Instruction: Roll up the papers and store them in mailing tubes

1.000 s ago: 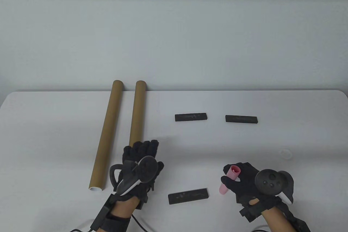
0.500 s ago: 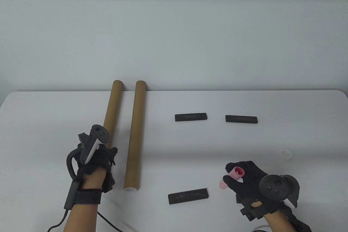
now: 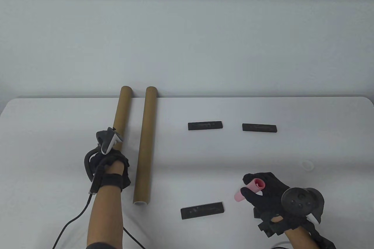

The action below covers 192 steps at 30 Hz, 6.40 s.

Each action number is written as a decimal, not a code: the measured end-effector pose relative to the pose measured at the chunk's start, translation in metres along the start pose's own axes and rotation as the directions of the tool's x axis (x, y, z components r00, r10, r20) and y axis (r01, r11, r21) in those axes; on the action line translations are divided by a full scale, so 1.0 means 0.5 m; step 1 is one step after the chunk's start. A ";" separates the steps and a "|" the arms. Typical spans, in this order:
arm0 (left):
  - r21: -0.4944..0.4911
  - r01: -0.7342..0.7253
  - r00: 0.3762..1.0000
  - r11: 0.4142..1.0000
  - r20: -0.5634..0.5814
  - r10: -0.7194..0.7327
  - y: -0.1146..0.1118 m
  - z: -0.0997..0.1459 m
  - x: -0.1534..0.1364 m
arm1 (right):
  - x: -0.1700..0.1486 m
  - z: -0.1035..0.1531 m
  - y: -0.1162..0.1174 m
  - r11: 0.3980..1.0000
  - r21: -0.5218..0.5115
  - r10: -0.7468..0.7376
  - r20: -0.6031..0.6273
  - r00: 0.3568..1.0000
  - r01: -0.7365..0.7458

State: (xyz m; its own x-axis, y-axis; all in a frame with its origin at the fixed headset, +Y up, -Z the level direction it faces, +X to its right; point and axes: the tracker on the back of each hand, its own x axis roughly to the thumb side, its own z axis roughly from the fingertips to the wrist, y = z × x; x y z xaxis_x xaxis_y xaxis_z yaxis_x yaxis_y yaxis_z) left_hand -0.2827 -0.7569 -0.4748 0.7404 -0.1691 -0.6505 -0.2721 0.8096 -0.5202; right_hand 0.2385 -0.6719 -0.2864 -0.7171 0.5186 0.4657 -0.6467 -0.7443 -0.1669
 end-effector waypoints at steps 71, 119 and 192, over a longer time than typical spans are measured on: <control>0.662 -0.424 0.682 0.618 0.682 -0.264 -0.075 0.368 -0.142 | -0.156 -0.001 -0.026 0.637 -0.211 -0.768 -0.245 0.591 0.741; 0.699 -0.343 0.707 0.628 0.632 -0.318 -0.081 0.368 -0.130 | -0.445 -0.079 -0.040 0.675 0.650 0.723 -0.492 0.485 -0.348; 0.023 -0.245 0.882 0.969 0.421 0.213 -0.035 0.246 -0.115 | -0.036 -0.003 -0.041 0.996 0.059 0.057 0.033 0.998 -0.059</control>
State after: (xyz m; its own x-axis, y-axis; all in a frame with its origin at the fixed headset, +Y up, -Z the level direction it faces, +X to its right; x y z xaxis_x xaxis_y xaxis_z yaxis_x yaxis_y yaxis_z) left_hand -0.2448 -0.6923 -0.3604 0.8537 0.2594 -0.4516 -0.4306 0.8392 -0.3321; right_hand 0.2645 -0.6653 -0.2926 -0.7440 0.4609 0.4837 -0.5865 -0.7973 -0.1424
